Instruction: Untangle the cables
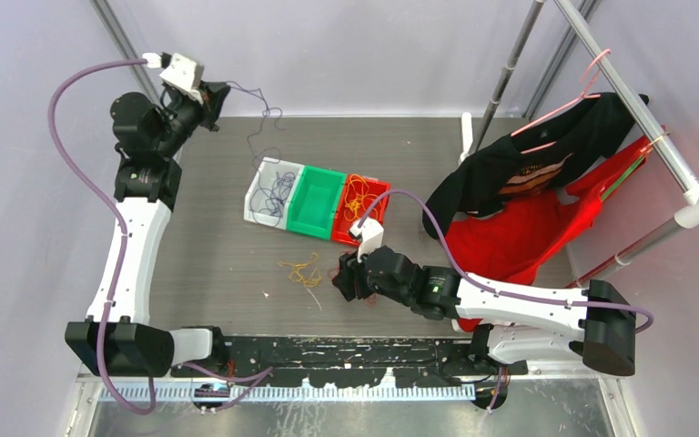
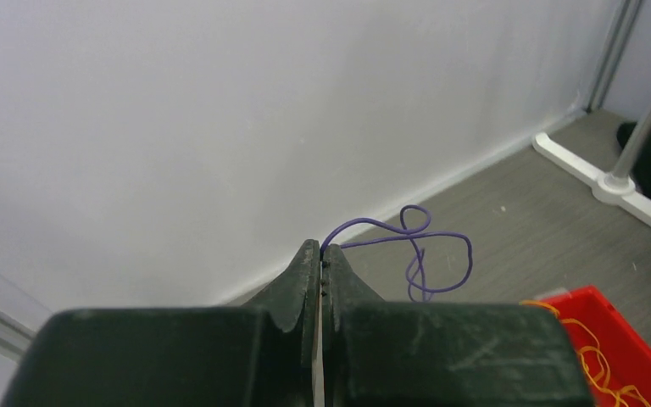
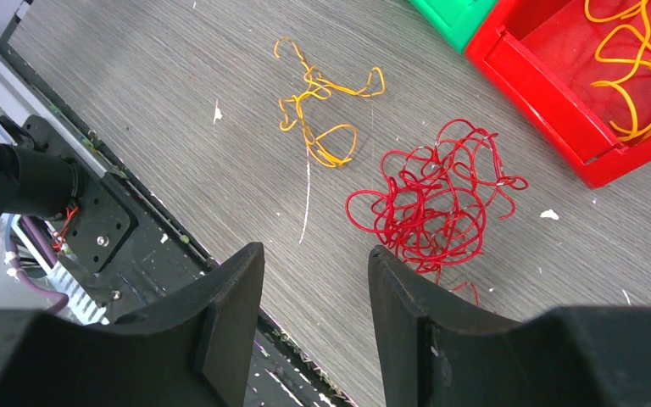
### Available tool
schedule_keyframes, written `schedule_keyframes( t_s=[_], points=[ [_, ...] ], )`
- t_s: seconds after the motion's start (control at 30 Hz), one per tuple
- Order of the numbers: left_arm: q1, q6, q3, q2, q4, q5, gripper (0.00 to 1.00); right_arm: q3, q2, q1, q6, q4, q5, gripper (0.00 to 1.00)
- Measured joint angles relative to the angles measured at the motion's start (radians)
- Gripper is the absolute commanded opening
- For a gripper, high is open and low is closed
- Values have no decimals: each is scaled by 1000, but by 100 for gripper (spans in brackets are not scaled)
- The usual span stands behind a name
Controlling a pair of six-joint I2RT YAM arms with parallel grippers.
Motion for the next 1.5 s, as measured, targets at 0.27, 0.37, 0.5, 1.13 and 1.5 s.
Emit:
schedule_keyframes(
  t_s=[0.27,0.37,0.5,1.13,1.5],
  points=[
    [-42,46,-116,48,-7,0,0,0,0,0,0,-6,0,52],
    [-51,61,-163,60,-25,-1,0,0,0,0,0,-6,0,51],
    [-60,90,-196,75,-40,-6,0,0,0,0,0,-6,0,51],
    [-229,521,-332,213,-134,-329,0,0,0,0,12,-6,5,50],
    [-233,629,-332,396,-115,-450,0,0,0,0,19,-6,12,50]
  ],
)
